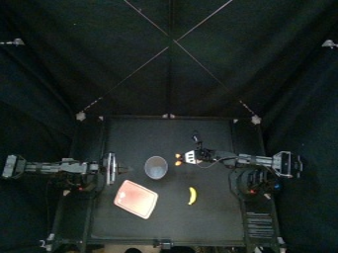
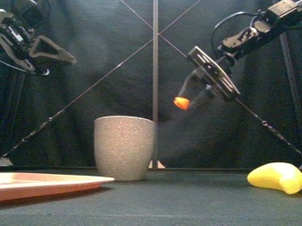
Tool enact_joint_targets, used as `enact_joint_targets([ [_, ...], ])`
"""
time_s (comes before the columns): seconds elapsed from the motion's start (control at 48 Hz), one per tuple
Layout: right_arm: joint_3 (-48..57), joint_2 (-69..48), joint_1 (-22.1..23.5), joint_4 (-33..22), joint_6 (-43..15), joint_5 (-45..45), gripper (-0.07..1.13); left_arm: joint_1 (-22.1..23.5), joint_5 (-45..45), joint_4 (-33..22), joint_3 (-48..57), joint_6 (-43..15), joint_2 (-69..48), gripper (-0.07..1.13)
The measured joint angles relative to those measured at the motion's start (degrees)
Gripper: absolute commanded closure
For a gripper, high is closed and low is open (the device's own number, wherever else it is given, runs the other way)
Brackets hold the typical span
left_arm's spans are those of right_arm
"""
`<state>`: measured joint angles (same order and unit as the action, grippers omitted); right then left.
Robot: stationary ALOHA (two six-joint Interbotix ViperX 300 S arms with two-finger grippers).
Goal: Pick the tangerine then place it in the grey bowl
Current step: Place tangerine in the grey bowl
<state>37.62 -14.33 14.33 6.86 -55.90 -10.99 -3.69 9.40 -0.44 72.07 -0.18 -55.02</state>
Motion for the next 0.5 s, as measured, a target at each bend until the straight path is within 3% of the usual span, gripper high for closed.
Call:
enact_joint_targets([
  [0.208, -0.53, 3.96, -3.69, -6.06, -0.35, 17.93, 0.39, -0.09, 0.18, -0.09, 0.00, 0.00, 0.00, 0.94],
  [0.5, -1.05, 14.24, -4.66, -7.12, -0.44, 29.62, 0.37, -1.05, 0.18, -0.09, 0.00, 0.00, 0.00, 0.94],
])
